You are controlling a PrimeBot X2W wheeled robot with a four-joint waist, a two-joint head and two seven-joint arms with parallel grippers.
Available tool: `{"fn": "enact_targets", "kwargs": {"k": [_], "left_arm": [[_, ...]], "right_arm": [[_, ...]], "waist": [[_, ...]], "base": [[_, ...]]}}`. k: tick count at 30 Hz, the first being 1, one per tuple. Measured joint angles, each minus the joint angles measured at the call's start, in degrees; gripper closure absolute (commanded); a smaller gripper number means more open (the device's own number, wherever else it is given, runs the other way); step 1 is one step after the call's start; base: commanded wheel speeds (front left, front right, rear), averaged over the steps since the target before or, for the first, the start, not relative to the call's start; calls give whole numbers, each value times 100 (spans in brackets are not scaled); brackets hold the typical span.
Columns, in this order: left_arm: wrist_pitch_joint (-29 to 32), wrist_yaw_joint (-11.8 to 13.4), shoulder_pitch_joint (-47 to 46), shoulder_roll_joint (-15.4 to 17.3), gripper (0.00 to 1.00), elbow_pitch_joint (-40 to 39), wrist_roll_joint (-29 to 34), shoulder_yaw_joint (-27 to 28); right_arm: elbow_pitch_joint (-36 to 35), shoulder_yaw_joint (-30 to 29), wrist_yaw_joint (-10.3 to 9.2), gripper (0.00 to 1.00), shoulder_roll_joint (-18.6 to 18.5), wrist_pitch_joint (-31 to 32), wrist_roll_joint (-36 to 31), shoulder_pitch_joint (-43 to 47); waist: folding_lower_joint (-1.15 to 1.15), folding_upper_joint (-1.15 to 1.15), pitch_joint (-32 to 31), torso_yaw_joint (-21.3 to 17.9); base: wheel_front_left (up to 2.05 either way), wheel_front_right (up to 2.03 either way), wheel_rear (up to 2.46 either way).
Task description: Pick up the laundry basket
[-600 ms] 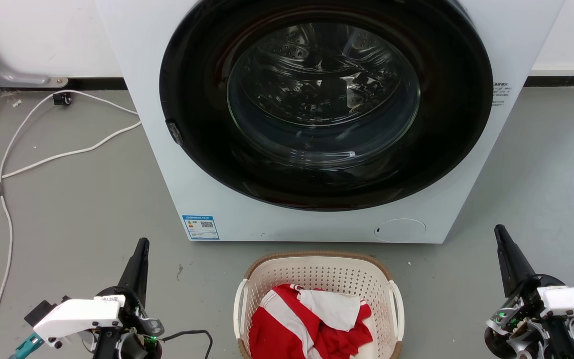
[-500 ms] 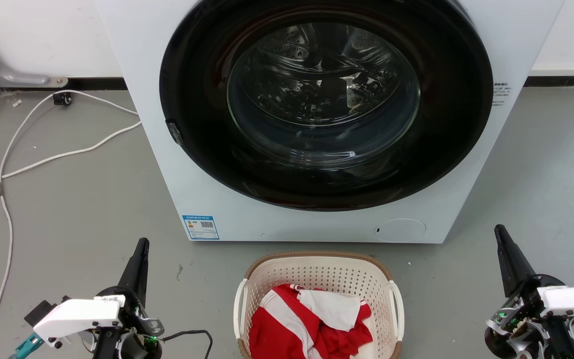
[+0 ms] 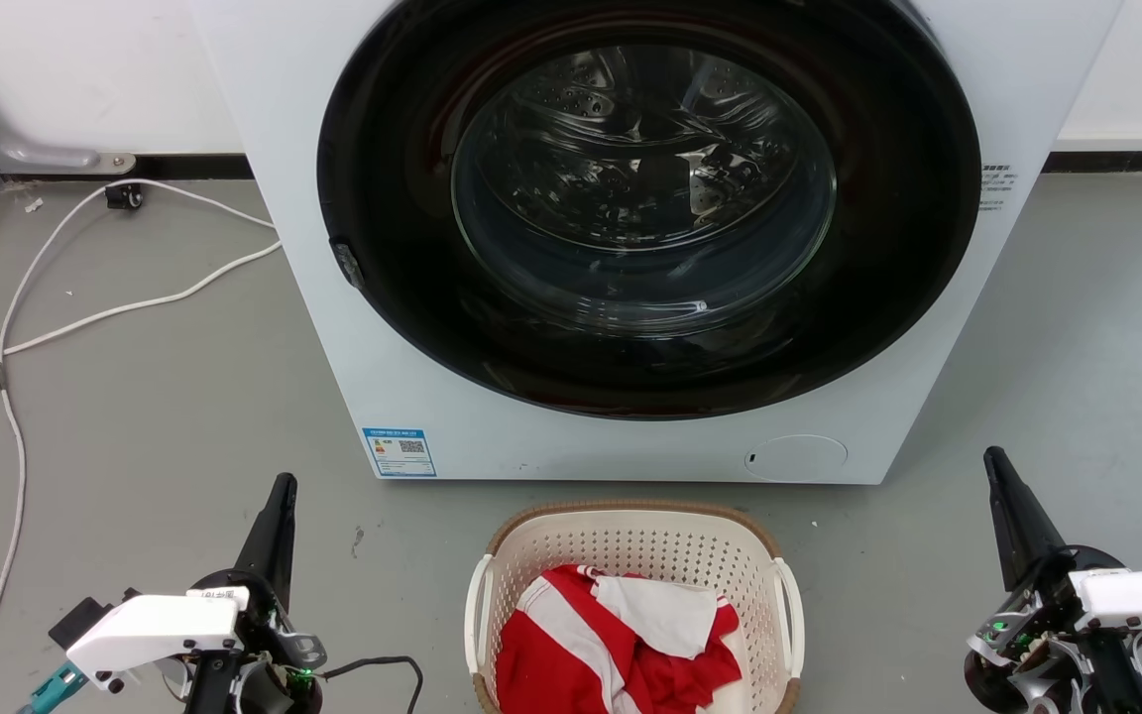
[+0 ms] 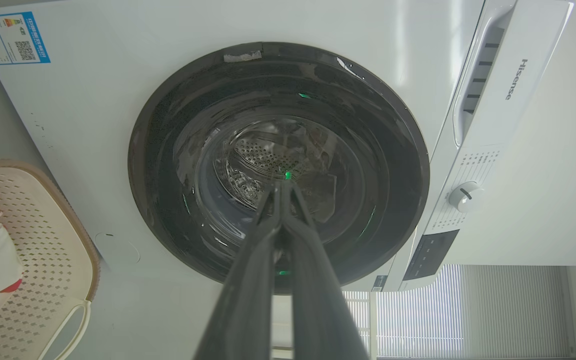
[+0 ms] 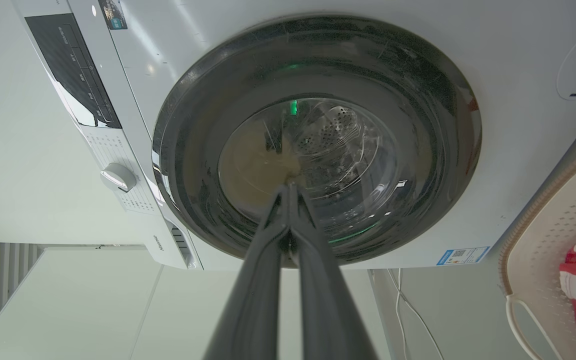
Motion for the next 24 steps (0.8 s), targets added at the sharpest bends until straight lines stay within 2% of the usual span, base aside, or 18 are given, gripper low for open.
{"fn": "enact_targets", "kwargs": {"k": [24], "left_arm": [[20,1,-1,-10,100,0,9,13]], "right_arm": [[1,-13,0,100,10,16,-8,0]], "waist": [[0,0,0,0]], "base": [[0,0,0]]}}
